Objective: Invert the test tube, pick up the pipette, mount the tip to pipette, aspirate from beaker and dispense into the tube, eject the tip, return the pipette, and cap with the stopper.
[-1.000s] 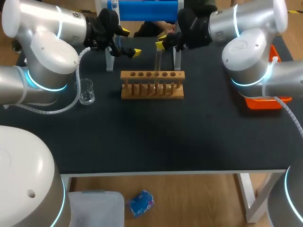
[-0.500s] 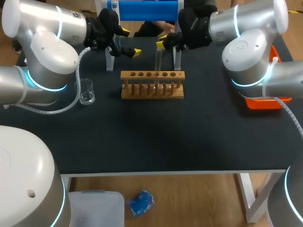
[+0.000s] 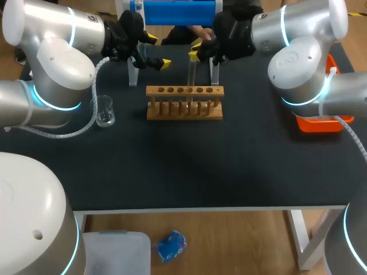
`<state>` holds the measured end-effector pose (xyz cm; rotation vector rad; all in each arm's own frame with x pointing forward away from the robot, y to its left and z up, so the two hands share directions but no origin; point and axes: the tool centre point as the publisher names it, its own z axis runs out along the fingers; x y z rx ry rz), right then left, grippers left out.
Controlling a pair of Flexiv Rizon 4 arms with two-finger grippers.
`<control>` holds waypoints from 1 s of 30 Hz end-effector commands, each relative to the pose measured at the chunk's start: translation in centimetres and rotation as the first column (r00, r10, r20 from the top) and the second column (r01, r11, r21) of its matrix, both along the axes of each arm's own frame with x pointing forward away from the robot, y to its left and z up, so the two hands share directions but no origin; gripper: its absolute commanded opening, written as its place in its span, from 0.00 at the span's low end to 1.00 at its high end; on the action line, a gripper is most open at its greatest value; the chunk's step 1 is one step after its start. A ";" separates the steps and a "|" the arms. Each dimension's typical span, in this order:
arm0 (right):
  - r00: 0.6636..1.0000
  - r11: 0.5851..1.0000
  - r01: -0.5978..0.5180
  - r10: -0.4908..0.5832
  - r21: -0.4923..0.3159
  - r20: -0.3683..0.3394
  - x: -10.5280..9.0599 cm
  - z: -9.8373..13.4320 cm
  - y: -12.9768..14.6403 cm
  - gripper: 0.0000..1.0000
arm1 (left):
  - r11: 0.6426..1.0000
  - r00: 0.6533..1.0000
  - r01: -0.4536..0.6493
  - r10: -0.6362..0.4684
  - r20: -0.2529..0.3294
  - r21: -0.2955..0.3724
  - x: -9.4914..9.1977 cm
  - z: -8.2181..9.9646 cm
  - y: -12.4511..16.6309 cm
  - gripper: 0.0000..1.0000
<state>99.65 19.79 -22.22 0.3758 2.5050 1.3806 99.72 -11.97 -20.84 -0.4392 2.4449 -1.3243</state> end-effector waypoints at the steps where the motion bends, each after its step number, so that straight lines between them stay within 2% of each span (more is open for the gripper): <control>1: 1.000 0.999 0.004 -0.005 -0.033 -0.004 -0.1 -0.1 0.3 0.00 | 1.000 1.000 0.001 -0.001 -0.004 0.003 0.0 0.1 0.0 1.00; 12: 1.000 1.000 0.017 -0.017 -0.013 -0.019 0.0 -0.3 0.1 0.00 | 1.000 1.000 0.001 -0.001 -0.004 0.003 0.0 0.1 0.0 1.00; 20: 1.000 0.999 0.025 -0.026 0.021 0.015 0.1 0.7 0.0 0.00 | 1.000 1.000 0.001 -0.001 -0.004 0.003 0.0 0.1 0.0 1.00; 30: 1.000 0.999 0.025 -0.025 0.041 0.006 -0.2 -0.1 0.1 0.00 | 1.000 1.000 0.001 -0.001 -0.004 0.003 0.0 0.1 0.0 1.00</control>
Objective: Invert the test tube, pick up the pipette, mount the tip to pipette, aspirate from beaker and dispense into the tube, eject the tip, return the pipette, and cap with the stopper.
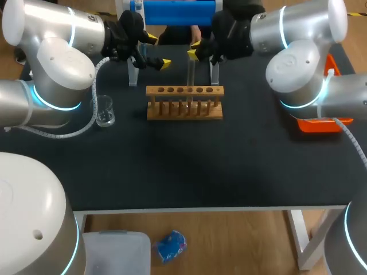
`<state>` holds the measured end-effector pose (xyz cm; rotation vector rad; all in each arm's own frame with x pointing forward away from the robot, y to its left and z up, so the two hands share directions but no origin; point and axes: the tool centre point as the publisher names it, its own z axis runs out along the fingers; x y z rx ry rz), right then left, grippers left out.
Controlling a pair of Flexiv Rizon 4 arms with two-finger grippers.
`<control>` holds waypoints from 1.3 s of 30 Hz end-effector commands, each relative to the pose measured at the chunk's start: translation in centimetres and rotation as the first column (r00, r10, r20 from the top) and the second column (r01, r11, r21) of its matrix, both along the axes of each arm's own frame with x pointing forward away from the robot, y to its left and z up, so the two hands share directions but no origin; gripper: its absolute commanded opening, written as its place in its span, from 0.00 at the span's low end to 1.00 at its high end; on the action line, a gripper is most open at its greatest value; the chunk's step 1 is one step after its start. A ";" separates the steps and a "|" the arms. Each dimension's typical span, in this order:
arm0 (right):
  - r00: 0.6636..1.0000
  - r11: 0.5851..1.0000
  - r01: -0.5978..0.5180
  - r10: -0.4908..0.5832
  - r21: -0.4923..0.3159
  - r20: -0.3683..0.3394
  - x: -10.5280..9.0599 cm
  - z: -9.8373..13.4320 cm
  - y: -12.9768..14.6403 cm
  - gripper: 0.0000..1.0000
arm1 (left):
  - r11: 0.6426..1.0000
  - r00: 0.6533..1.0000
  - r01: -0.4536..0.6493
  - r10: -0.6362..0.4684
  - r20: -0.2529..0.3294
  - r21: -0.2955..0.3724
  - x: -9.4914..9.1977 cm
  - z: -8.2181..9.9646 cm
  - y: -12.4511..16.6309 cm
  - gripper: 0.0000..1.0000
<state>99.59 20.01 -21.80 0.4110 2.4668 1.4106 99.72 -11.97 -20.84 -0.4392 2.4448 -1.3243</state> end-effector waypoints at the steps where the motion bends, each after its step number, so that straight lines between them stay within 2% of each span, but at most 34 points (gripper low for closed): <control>1: 1.000 1.000 -0.003 0.003 0.009 -0.001 -0.1 -0.6 -0.1 0.00 | 1.000 1.000 0.001 -0.001 -0.004 0.003 0.0 0.1 0.0 1.00; 10: 1.000 1.000 0.000 0.000 0.011 -0.011 -0.2 -1.2 -0.2 0.00 | 1.000 1.000 0.001 -0.001 -0.004 0.003 0.0 0.1 0.0 1.00; 26: 0.998 0.998 0.005 -0.009 0.065 0.058 0.0 0.0 -0.4 0.00 | 1.000 1.000 0.001 -0.001 -0.004 0.003 0.0 0.1 0.0 1.00; 39: 0.999 0.998 0.004 -0.006 0.063 0.041 0.0 -0.9 -0.4 0.00 | 1.000 1.000 0.001 -0.001 -0.004 0.003 0.0 0.1 0.0 1.00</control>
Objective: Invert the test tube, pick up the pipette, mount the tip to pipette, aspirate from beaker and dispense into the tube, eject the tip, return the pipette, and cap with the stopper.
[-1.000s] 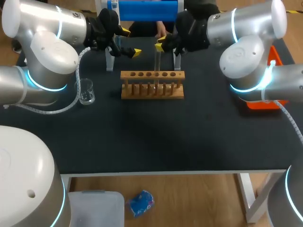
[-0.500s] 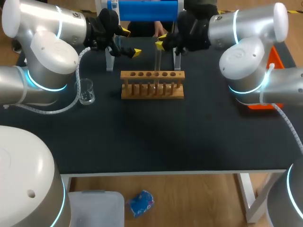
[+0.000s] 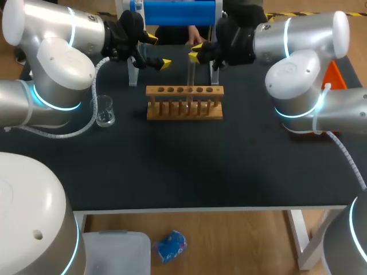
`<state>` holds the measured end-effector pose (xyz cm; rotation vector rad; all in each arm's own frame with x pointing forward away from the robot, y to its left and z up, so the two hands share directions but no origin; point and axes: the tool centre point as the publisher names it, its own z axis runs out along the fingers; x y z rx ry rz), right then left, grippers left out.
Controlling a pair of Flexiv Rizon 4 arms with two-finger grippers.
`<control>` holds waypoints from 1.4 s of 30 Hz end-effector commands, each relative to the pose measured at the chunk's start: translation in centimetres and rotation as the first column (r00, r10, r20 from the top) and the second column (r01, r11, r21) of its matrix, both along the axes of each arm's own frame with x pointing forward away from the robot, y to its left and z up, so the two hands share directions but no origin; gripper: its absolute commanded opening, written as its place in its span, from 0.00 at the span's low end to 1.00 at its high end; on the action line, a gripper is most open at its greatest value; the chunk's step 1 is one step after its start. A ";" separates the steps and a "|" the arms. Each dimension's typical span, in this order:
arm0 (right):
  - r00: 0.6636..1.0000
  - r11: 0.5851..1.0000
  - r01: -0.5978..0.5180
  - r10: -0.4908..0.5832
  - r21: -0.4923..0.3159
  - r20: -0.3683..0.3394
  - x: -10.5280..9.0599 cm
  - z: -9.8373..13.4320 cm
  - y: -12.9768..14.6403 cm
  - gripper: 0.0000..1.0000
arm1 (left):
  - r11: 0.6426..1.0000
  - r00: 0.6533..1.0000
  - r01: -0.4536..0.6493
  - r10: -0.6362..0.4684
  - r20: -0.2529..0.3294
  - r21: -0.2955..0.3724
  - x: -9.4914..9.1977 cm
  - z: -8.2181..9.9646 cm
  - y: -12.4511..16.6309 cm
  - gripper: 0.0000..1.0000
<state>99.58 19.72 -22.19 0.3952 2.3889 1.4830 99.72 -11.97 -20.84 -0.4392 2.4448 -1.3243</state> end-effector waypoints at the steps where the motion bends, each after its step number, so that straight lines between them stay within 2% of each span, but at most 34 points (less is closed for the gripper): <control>1: 1.000 1.000 -0.001 0.001 -0.001 -0.006 0.0 -0.6 -0.1 0.00 | 1.000 1.000 0.001 -0.001 -0.004 0.003 0.0 0.1 0.0 1.00; 5: 1.000 1.000 -0.001 0.001 -0.002 -0.008 0.0 -0.6 -0.1 0.00 | 1.000 1.000 0.001 -0.001 -0.004 0.003 0.0 0.1 0.0 1.00; 20: 1.000 1.000 -0.005 0.004 0.020 0.030 0.5 1.6 0.0 0.00 | 1.000 1.000 0.001 -0.001 -0.004 0.003 0.0 0.1 0.0 1.00; 24: 1.000 1.000 -0.006 0.006 0.026 -0.004 0.5 1.8 0.1 0.00 | 1.000 1.000 0.001 -0.001 -0.004 0.003 0.0 0.1 0.0 1.00; 31: 1.000 1.000 -0.008 0.008 0.016 0.000 0.6 2.4 -0.1 0.00 | 1.000 1.000 0.001 -0.001 -0.004 0.003 0.0 0.1 0.0 1.00; 42: 1.000 1.000 -0.004 0.004 0.020 -0.005 0.5 1.5 0.0 0.00 | 1.000 1.000 0.001 -0.001 -0.004 0.003 0.0 0.1 0.0 1.00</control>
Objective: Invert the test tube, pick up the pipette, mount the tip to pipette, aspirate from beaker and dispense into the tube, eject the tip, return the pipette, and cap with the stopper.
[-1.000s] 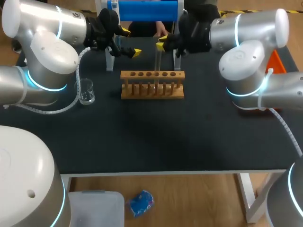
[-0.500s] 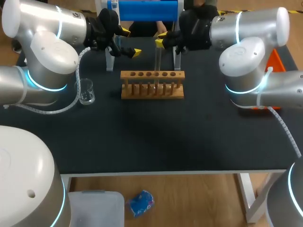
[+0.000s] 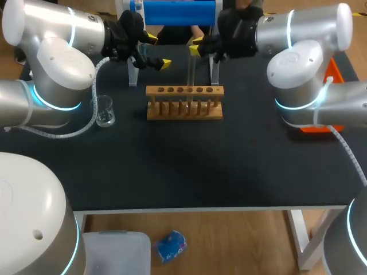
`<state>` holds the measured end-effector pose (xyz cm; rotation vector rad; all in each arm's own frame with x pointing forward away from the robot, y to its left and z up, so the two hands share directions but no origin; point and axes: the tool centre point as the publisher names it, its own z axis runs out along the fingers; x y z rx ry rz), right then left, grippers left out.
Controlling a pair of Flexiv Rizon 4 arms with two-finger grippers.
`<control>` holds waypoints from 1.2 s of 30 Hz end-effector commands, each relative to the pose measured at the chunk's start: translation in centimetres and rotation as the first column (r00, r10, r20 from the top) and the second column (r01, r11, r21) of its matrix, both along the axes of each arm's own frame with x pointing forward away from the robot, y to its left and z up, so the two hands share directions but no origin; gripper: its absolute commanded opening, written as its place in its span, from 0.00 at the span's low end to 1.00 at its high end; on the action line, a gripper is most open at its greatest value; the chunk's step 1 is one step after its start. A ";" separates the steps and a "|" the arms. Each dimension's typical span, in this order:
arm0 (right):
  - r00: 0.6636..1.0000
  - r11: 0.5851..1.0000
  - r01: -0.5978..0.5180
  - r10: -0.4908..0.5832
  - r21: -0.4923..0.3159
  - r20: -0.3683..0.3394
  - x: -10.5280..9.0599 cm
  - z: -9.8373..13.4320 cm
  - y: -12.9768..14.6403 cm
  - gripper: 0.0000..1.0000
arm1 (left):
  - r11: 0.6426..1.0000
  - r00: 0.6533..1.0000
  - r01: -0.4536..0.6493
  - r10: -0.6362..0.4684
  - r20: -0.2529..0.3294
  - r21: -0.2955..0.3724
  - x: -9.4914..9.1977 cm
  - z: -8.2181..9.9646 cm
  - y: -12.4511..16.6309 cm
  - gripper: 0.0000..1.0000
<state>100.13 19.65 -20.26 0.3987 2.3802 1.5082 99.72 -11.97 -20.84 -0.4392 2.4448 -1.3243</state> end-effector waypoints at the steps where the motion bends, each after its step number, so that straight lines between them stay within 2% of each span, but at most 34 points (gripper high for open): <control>1: 1.000 1.000 -0.002 0.002 0.000 -0.004 -0.1 -0.5 0.1 0.00 | 1.000 1.000 0.001 -0.001 -0.004 0.003 0.0 0.1 0.0 1.00; 18: 0.999 1.000 -0.005 0.005 -0.005 -0.043 -0.6 -2.1 0.1 0.00 | 1.000 1.000 0.001 -0.001 -0.004 0.003 0.0 0.1 0.0 1.00; 36: 1.000 1.000 -0.003 0.003 -0.007 -0.020 -0.3 -0.7 -0.1 0.00 | 1.000 1.000 0.001 -0.001 -0.004 0.003 0.0 0.1 0.0 1.00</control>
